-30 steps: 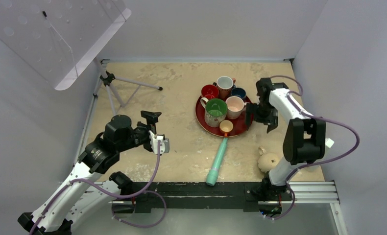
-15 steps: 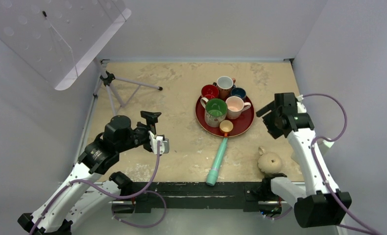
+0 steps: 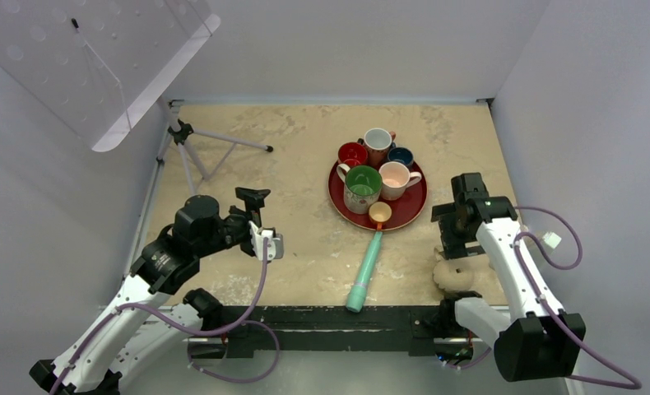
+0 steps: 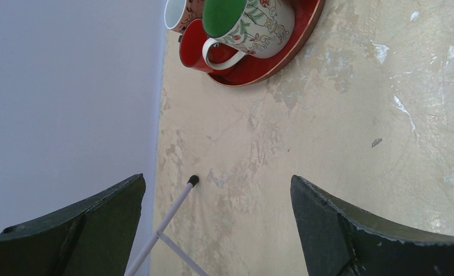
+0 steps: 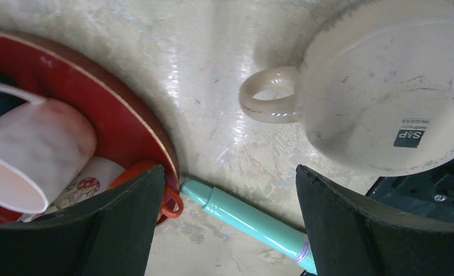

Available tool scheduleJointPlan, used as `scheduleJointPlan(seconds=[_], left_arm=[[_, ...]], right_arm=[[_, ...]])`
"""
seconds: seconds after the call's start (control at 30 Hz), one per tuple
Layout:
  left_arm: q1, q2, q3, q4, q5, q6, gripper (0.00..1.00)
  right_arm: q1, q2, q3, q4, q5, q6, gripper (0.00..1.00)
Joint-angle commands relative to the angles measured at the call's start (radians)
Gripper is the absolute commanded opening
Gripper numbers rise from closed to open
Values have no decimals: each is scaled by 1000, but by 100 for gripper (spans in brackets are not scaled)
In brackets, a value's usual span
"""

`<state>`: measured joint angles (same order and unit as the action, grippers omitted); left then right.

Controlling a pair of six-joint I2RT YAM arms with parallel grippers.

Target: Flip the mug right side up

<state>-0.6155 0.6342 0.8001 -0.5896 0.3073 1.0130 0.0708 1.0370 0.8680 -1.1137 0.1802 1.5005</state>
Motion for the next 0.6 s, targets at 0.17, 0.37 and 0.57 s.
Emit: scheduleJointPlan(seconds=[0.17, 0.37, 0.57], left_arm=[[4, -8, -15, 34, 22, -19, 100], [4, -9, -13, 33, 21, -17, 100], [5, -7, -14, 31, 23, -16, 100]], right_arm=[[-2, 60, -34, 2, 93, 252, 85], [-2, 127, -62, 34, 42, 316, 80], [-3, 139, -66, 11, 55, 400, 76]])
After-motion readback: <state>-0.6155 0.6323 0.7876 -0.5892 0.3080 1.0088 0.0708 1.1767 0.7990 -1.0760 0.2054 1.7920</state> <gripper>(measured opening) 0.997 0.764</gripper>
